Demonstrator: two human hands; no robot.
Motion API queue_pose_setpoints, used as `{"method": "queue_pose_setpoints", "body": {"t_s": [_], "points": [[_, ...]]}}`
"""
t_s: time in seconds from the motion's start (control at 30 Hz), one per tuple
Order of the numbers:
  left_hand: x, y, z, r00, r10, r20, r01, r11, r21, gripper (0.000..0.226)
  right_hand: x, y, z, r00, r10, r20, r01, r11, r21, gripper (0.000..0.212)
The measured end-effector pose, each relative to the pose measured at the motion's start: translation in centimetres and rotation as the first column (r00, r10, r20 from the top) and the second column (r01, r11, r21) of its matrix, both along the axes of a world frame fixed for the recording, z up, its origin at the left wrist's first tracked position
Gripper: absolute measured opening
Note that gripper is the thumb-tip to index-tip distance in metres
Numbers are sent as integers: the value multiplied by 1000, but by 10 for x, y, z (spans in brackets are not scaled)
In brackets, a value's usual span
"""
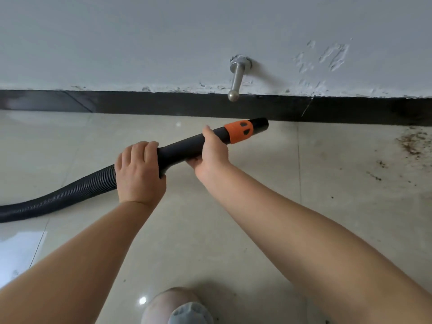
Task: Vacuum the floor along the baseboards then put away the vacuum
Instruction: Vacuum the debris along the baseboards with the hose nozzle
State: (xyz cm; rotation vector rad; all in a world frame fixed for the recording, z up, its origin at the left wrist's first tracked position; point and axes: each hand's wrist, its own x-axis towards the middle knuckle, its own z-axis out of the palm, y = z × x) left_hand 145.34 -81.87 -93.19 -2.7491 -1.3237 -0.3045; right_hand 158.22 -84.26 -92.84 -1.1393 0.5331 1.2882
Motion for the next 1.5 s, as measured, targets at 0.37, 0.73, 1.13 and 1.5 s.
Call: {"method": "queue_pose_setpoints", "body": {"t_s": [0.37, 0.73, 1.13, 1.5], "points": [[78, -17, -7, 970, -243, -20, 240, 965, -106, 50, 83, -43, -24, 988, -129, 79, 130, 992, -3, 38], [165, -66, 4, 937, -316, -147, 263, 918, -298, 54, 163, -106, -19, 921, -357, 157, 366, 930, -33, 37], [171, -65, 30, 870, -217, -444, 63, 940, -336, 33, 129, -110, -11, 955, -296, 2, 295, 953, -70, 36], [179, -79, 16, 882, -304, -361, 163, 914, -373, 39, 146, -126, -13, 967, -244, 66, 252, 952, -173, 51]]}}
